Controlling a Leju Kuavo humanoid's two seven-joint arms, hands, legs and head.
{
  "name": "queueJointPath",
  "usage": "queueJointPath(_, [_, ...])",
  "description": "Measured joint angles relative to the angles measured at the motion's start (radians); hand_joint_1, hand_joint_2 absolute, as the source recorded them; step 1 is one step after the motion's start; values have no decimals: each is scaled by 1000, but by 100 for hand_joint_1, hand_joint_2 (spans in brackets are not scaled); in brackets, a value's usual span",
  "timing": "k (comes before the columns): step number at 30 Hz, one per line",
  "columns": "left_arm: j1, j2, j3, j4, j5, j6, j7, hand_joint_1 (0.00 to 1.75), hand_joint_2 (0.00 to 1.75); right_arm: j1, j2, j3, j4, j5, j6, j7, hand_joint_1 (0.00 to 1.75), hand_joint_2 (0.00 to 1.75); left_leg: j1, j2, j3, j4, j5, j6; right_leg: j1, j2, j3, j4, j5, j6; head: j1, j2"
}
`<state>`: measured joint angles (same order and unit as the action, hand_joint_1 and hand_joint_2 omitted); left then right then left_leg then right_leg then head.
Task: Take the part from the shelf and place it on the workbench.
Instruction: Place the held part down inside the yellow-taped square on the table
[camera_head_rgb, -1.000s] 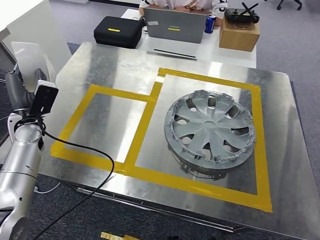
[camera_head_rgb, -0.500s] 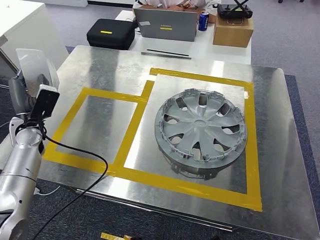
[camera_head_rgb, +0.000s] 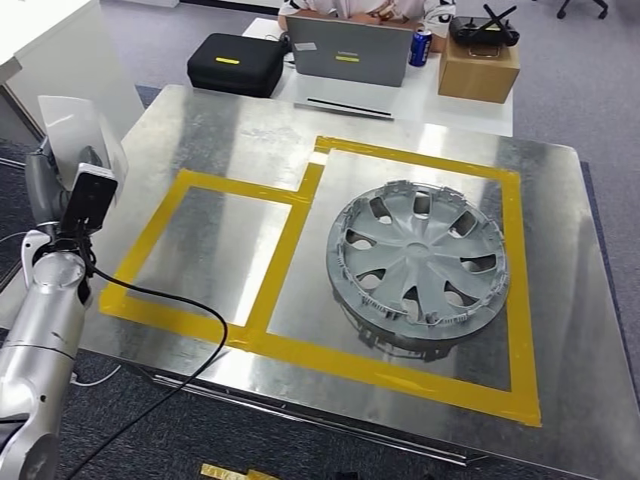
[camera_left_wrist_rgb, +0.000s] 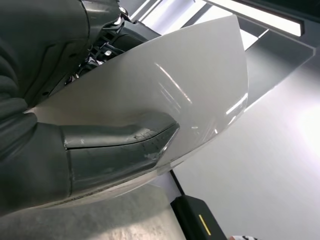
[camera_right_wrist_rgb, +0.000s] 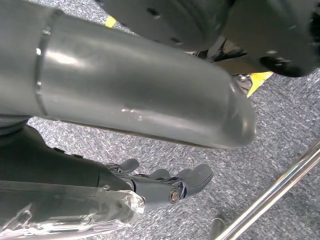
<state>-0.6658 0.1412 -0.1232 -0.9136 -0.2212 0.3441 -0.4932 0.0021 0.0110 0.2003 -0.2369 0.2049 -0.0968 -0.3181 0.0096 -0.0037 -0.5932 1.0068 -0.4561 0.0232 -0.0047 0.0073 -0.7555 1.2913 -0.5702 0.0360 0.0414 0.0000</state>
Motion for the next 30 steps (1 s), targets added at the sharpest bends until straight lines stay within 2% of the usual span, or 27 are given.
queueJointPath(1, [0,-1,0,0,3,-3,4,175,175,0,0,0,0,-2,-1,0,0,0,0,0,1,0,-1,-1,0,0,19,-39,27,-1,0,0])
queueJointPath(3, [-1,-2,0,0,10,-6,11,175,175,-1,0,0,0,-5,-3,0,0,0,-1,-1,4,1,-4,-6,-1,-1,86,-169,87,-4,0,0])
queueJointPath(4, [-3,-2,0,0,13,-6,14,175,175,-2,0,0,0,-6,-3,-1,0,0,-3,-1,4,2,-5,-10,0,0,117,-224,102,-7,-1,0])
queueJointPath(5, [-4,-2,1,0,17,-7,16,175,175,-2,0,0,0,-7,-4,-1,0,0,-5,-1,3,3,-6,-14,0,1,135,-256,107,-11,-2,0])
queueJointPath(8, [-4,-3,2,0,24,-10,22,175,175,0,0,0,0,-8,-5,-1,0,0,-6,-1,1,4,-8,-27,2,3,146,-273,105,-26,-2,0])
queueJointPath(11, [-6,-3,3,0,24,-12,26,175,175,0,0,0,0,-8,-7,-1,0,0,-3,0,-16,48,-47,-38,-1,3,149,-277,108,-42,-6,0])
queueJointPath(12, [-7,-3,3,0,25,-12,26,175,175,0,0,0,0,-9,-7,-1,0,0,-3,0,-33,87,-70,-40,-1,3,149,-277,108,-44,-7,0])
queueJointPath(14, [-5,-3,3,0,31,-17,27,175,175,0,0,0,0,-9,-8,-1,0,0,-3,0,-89,203,-119,-42,1,3,149,-277,107,-48,-8,0])
queueJointPath(15, [-2,-3,3,0,35,-21,27,175,175,1,0,0,0,-9,-8,-1,0,0,-3,0,-117,258,-135,-42,2,3,150,-277,106,-49,-7,0])
queueJointPath(16, [1,-3,3,0,38,-26,28,175,175,1,0,1,0,-10,-8,-1,0,0,-3,0,-133,286,-134,-41,3,3,150,-277,105,-50,-8,0])
queueJointPath(17, [2,-3,3,1,41,-31,28,175,175,2,0,1,0,-10,-8,-2,0,0,-3,0,-133,279,-115,-39,4,3,152,-277,105,-51,-7,0])
queueJointPath(18, [1,-3,3,1,43,-34,29,175,175,2,0,1,0,-10,-7,-2,0,0,-3,0,-113,234,-79,-35,5,3,154,-277,104,-51,-7,0])
queueJointPath(20, [-5,-3,3,1,43,-38,29,175,175,1,0,2,0,-10,-8,-2,0,0,-6,0,-55,104,-11,-26,7,4,156,-275,101,-47,-7,0])
queueJointPath(21, [-9,-3,3,1,43,-40,29,175,175,1,0,2,0,-10,-8,-3,0,0,-8,0,-31,51,5,-22,9,4,155,-274,101,-44,-7,0])
queueJointPath(22, [-12,-3,3,1,42,-41,29,175,175,1,0,2,0,-10,-8,-3,0,0,-10,0,-20,22,8,-20,10,3,152,-273,101,-40,-6,0])
queueJointPath(24, [-14,-1,2,1,40,-42,30,175,175,2,0,3,0,-11,-8,-3,0,0,-11,-1,-16,9,2,-15,10,3,148,-274,102,-31,-6,0])
queueJointPath(26, [-15,0,2,1,38,-43,31,175,175,2,-1,3,0,-12,-8,-4,0,0,-6,0,-13,3,6,-6,9,2,136,-256,87,-19,-4,0])
queueJointPath(27, [-16,0,2,1,37,-43,32,175,175,2,-2,3,0,-13,-8,-4,0,0,-4,0,-11,0,8,-2,7,1,118,-220,66,-14,-2,0])
queueJointPath(30, [-16,0,2,4,37,-47,32,175,175,3,-2,3,0,-14,-8,-6,0,0,-4,1,-10,0,8,4,1,0,26,-35,-13,0,1,0])
